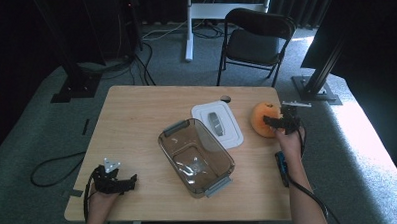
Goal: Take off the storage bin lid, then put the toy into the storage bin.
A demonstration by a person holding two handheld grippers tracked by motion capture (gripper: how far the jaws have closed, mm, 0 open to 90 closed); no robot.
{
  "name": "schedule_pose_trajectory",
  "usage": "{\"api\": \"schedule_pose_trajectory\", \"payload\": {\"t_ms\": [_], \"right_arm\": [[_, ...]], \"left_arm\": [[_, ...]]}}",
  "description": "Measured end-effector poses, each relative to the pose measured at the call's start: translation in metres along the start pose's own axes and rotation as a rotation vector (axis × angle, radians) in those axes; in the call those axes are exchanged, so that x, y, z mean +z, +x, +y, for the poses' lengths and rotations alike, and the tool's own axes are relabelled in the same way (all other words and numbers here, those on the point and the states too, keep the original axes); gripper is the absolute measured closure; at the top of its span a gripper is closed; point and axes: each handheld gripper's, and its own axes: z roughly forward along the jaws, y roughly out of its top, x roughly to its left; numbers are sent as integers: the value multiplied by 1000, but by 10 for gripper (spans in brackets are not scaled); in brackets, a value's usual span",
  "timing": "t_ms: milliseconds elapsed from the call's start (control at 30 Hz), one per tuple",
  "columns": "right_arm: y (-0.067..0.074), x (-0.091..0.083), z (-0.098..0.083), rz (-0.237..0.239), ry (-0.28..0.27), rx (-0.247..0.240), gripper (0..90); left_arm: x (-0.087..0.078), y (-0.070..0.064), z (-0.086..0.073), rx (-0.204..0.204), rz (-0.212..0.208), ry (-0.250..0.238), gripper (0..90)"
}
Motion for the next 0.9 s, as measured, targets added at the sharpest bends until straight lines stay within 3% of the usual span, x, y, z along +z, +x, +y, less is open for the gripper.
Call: {"api": "schedule_pose_trajectory", "payload": {"t_ms": [333,900], "right_arm": [[-8,12,-2,15,34,33,134],[-4,19,-11,24,39,-3,122]], "left_arm": [[0,0,0,0,0,0,9],[0,0,0,0,0,0,9]]}}
